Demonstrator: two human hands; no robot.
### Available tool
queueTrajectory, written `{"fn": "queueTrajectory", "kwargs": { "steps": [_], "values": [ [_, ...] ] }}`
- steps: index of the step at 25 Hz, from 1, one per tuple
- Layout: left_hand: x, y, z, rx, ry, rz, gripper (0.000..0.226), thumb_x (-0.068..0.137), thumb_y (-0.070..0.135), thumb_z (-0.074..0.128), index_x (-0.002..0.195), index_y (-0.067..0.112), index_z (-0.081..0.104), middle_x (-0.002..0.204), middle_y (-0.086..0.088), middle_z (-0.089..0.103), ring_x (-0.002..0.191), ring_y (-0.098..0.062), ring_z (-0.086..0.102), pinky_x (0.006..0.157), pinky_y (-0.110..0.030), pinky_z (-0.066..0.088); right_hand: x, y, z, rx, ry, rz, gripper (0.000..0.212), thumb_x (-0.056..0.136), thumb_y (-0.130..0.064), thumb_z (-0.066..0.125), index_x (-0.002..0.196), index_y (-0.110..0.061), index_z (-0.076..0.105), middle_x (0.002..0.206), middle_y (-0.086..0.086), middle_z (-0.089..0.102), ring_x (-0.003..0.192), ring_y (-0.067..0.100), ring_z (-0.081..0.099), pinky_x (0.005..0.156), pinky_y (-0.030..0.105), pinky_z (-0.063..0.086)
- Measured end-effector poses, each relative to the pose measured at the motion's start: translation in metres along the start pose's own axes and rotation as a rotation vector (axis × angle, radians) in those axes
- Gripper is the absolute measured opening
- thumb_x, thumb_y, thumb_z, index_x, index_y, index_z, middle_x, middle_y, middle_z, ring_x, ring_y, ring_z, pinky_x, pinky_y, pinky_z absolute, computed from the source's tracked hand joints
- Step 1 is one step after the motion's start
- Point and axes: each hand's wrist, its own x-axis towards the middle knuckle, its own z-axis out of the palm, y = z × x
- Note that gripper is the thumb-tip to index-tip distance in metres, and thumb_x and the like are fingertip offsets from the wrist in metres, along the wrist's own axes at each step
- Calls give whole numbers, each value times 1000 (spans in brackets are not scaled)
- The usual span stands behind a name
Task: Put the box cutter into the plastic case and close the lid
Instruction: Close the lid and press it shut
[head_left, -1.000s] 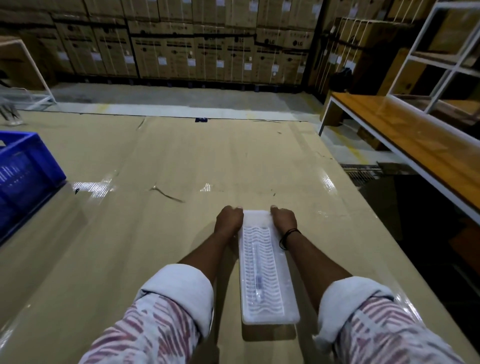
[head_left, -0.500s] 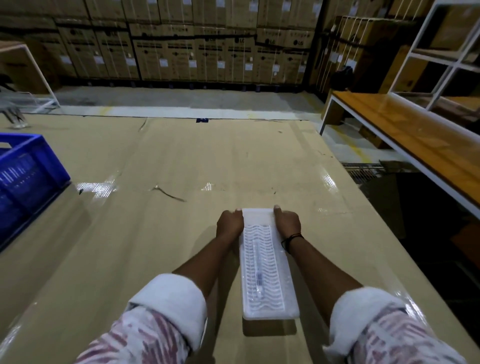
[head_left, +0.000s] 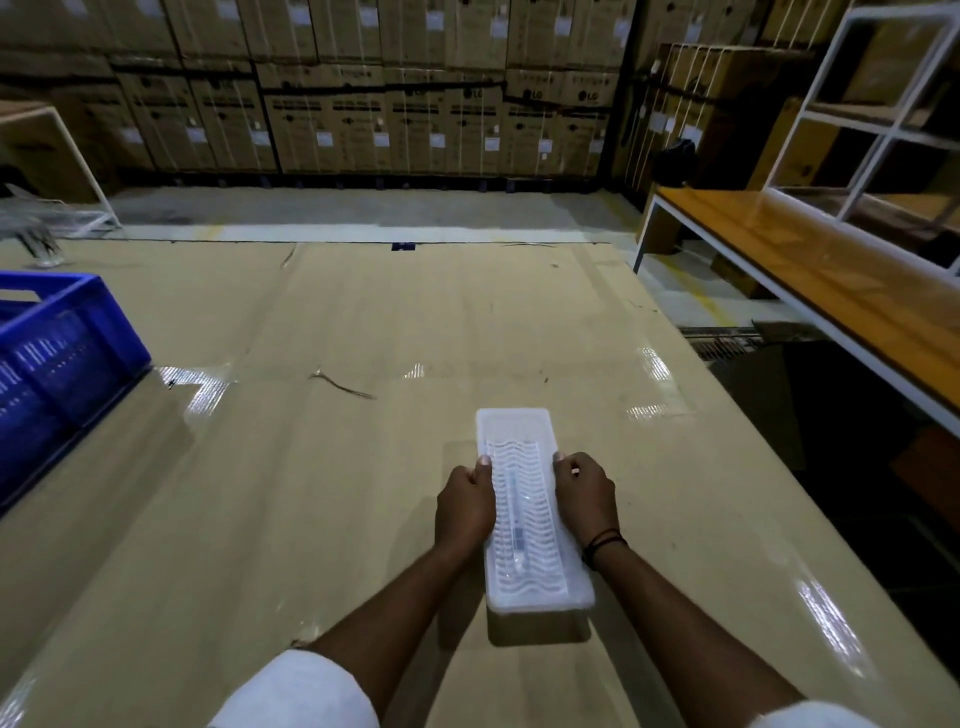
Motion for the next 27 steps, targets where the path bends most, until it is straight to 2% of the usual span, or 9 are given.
{"fn": "queueTrajectory", "kwargs": {
  "steps": [4, 8, 11, 13, 15, 20, 22, 24, 27],
  "values": [
    [-2, 2, 2, -6, -10, 13, 49, 107, 53, 34, 102, 11, 60, 96, -4, 68, 77, -13, 63, 64, -28, 44, 0, -1, 1, -35, -1, -27, 34, 101, -33, 49, 81, -7, 57, 81, 10, 66, 78, 30, 61, 64, 32, 38],
    [-8, 7, -4, 27, 14, 19, 46, 107, 52, 36, 98, 13, 59, 89, 0, 65, 70, -6, 58, 57, -23, 39, -4, -5, -1, -57, -11, -22, 33, 100, -35, 48, 84, -8, 58, 88, 14, 70, 85, 34, 64, 66, 32, 39],
    [-14, -2, -11, 58, 0, 6, 50, 104, 58, 39, 95, 15, 62, 92, -1, 70, 76, -13, 65, 70, -30, 53, -21, -4, -14, -97, -109, -13, 36, 99, -47, 45, 99, -14, 58, 94, 9, 70, 84, 26, 65, 69, 32, 45],
    [-29, -16, -18, 57, -30, -5, 49, 102, 61, 40, 94, 19, 63, 92, 2, 72, 82, -15, 70, 79, -34, 58, -41, 3, -22, -146, -180, -13, 39, 99, -54, 41, 113, -19, 52, 100, 6, 69, 88, 23, 65, 71, 31, 44],
    [-50, -29, -20, 71, -47, 4, 46, 102, 60, 41, 92, 20, 63, 91, 4, 73, 83, -15, 71, 76, -32, 56, -61, 10, -28, -164, -185, -15, 39, 100, -53, 40, 119, -21, 50, 102, 7, 69, 88, 22, 64, 71, 30, 43],
    [-84, -33, -13, 124, 34, 92, 43, 104, 56, 40, 91, 19, 57, 87, 5, 72, 78, -13, 70, 68, -32, 55, -75, 13, -22, -143, -98, -78, 33, 102, -42, 41, 112, -15, 57, 102, 9, 72, 79, 18, 60, 64, 27, 44],
    [-86, -24, -15, 147, 36, 132, 40, 106, 51, 39, 90, 18, 54, 82, 6, 69, 71, -6, 65, 57, -22, 48, -72, 12, -20, -173, -100, -79, 33, 102, -41, 41, 114, -14, 56, 103, 11, 71, 77, 18, 58, 63, 27, 43],
    [-90, -20, -20, 199, 14, 136, 37, 106, 50, 39, 89, 20, 51, 77, 9, 63, 66, -3, 59, 51, -15, 38, -70, 15, -19, -219, -121, -68, 35, 102, -45, 39, 116, -16, 53, 103, 11, 71, 80, 22, 62, 68, 31, 49],
    [-78, -23, -34, 330, 2, 153, 45, 100, 65, 36, 87, 25, 53, 81, 3, 72, 77, -19, 70, 66, -28, 50, -59, 15, -21, -241, -113, -31, 45, 99, -50, 40, 131, -18, 45, 110, 15, 70, 97, 32, 68, 82, 36, 52]
  ]
}}
